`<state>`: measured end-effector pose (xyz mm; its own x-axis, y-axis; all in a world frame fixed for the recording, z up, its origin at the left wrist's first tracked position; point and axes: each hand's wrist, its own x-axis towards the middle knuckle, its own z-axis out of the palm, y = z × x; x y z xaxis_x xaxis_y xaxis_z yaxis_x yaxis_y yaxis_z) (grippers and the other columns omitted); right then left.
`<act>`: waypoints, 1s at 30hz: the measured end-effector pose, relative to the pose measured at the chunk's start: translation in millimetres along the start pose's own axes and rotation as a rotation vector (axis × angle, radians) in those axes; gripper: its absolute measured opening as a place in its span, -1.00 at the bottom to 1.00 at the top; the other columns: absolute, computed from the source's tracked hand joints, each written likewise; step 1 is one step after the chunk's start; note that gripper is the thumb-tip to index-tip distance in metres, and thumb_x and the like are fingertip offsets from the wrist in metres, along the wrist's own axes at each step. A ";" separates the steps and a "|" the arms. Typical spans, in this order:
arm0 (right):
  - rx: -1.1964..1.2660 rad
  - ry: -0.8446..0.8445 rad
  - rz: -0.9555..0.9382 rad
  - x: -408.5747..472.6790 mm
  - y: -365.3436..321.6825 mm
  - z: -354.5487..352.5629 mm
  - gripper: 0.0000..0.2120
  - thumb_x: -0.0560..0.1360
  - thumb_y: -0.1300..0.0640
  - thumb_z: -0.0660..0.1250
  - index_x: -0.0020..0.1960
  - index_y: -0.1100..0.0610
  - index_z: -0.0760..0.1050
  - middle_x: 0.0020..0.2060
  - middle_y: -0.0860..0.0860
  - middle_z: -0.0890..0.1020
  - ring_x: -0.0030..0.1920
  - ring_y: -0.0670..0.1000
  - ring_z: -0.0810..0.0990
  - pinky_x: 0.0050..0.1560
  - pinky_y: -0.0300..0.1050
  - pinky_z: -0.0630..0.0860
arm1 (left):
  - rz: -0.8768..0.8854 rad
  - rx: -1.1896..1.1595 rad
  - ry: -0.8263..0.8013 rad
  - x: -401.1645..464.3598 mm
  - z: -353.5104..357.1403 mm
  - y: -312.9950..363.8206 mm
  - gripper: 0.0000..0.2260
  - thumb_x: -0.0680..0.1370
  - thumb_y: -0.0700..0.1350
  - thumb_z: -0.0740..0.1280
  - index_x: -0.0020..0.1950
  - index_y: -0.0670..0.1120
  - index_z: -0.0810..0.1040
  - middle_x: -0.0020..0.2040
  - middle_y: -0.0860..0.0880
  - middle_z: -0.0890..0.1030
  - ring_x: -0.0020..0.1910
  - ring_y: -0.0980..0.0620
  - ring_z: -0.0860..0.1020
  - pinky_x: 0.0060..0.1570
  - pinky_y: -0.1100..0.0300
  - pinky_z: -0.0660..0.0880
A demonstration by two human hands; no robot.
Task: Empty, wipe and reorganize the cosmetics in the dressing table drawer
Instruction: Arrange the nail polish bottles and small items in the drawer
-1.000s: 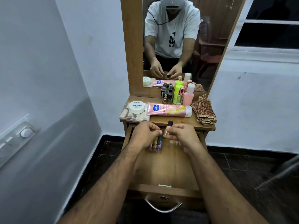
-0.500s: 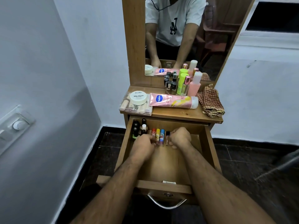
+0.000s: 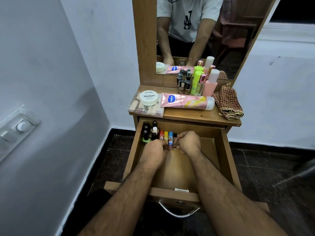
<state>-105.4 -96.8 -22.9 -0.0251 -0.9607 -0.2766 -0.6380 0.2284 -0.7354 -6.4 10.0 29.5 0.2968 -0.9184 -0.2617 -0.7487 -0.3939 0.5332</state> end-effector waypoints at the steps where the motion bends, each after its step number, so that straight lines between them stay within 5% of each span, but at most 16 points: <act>1: 0.001 -0.002 -0.003 0.1 -0.4 0.6 -0.88 0.48 0.14 0.46 -0.22 -0.01 0.61 -0.21 -0.04 0.68 -0.15 -0.01 0.69 -0.11 0.06 0.68 | -0.001 0.004 -0.002 0.1 -0.2 -0.4 -0.71 0.61 -0.11 0.31 0.34 0.01 0.54 0.27 -0.01 0.57 0.26 0.04 0.49 0.30 0.10 0.42; 14: -0.009 -0.033 -0.013 2.1 2.3 0.2 -0.93 0.47 0.14 0.47 -0.16 0.00 0.62 -0.17 -0.05 0.67 -0.11 -0.02 0.67 -0.08 0.05 0.68 | 0.072 -0.011 0.061 2.1 2.3 -5.8 -0.77 0.60 -0.14 0.33 0.23 0.03 0.62 0.24 0.01 0.60 0.23 0.05 0.51 0.22 0.21 0.39; 30: 0.030 -0.053 -0.003 -4.4 0.6 -4.6 -0.96 0.49 0.15 0.45 -0.12 0.06 0.61 -0.14 -0.02 0.67 -0.11 -0.03 0.68 -0.09 -0.04 0.67 | 0.108 0.066 -0.056 7.5 9.7 -8.2 -0.72 0.61 -0.13 0.30 0.31 0.03 0.56 0.29 -0.01 0.56 0.27 0.02 0.48 0.32 0.06 0.43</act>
<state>-109.3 -93.2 -19.3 0.0176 -0.9519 -0.3060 -0.6144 0.2311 -0.7544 -3.8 6.7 15.4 0.1800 -0.9511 -0.2512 -0.8125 -0.2877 0.5071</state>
